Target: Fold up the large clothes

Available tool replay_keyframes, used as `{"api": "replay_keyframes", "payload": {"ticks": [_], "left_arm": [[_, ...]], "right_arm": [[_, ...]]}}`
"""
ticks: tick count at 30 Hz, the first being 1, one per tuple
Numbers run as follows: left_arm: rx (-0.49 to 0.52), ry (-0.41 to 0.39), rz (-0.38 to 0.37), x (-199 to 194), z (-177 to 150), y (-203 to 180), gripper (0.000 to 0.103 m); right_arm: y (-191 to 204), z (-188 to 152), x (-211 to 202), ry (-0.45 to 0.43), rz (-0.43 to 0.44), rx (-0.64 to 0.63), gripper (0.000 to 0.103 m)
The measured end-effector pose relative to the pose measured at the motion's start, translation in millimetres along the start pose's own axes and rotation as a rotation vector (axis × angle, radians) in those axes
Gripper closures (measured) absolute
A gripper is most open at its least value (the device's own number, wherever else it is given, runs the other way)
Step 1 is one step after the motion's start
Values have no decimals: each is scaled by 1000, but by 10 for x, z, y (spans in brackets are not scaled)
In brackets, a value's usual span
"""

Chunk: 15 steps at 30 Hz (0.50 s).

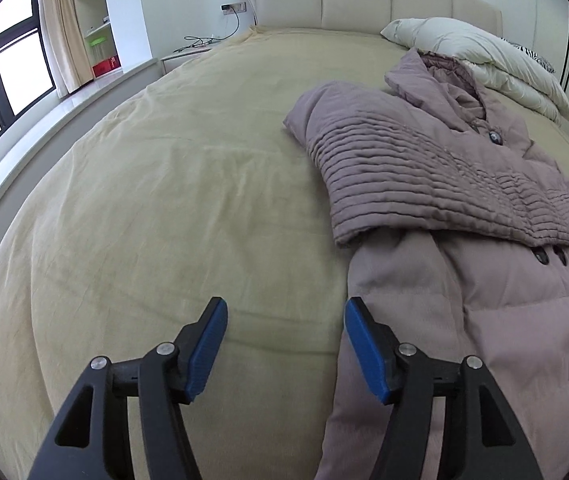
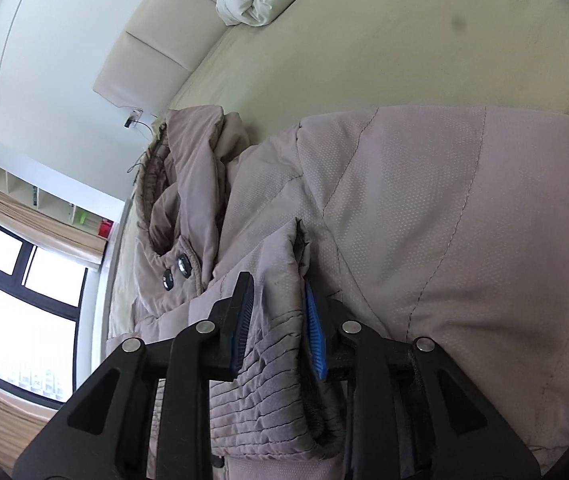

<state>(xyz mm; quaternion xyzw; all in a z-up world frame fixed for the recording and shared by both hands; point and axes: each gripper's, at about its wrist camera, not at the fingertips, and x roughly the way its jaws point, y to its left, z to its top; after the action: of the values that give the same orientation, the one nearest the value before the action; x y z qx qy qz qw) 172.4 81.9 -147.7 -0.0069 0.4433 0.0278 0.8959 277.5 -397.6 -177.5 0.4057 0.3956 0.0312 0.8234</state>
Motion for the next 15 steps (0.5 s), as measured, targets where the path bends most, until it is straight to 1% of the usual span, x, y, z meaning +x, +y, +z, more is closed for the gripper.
{"api": "replay_keyframes", "payload": {"ticks": [1,2,3,4,5,6,7,8,10,12,13,15], "left_arm": [[-17,-24,-17,-77,14,31,39],[-34,-56,-28,-147,56,54,39],[-46,-88,-42,-196,132,66,39],[-53,-115,-56,-218,226,60,42],[-45,-132,-69,-210,333,24,57],[-22,-138,-85,-167,450,-39,68],[8,-139,-104,-96,565,-120,90],[31,-135,-117,-5,672,-192,96],[71,-131,-93,194,855,-319,97],[97,-93,-82,424,984,-407,97],[108,-65,-78,552,1024,-443,97],[124,-5,-90,793,1050,-489,97]], "right_arm": [[9,-11,-60,-18,12,5,59],[34,-30,-132,-47,34,2,41],[-7,7,-309,-77,65,-6,36],[61,-20,-386,-106,65,-21,31],[149,-50,-446,-131,55,-44,31],[249,-93,-496,-135,65,-75,31],[339,-141,-527,-119,91,-105,31],[453,-198,-526,-92,108,-132,31],[698,-345,-458,-32,92,-215,31],[876,-499,-301,14,53,-274,32],[904,-555,-209,27,30,-286,32],[825,-606,-43,41,-65,-284,37]]}}
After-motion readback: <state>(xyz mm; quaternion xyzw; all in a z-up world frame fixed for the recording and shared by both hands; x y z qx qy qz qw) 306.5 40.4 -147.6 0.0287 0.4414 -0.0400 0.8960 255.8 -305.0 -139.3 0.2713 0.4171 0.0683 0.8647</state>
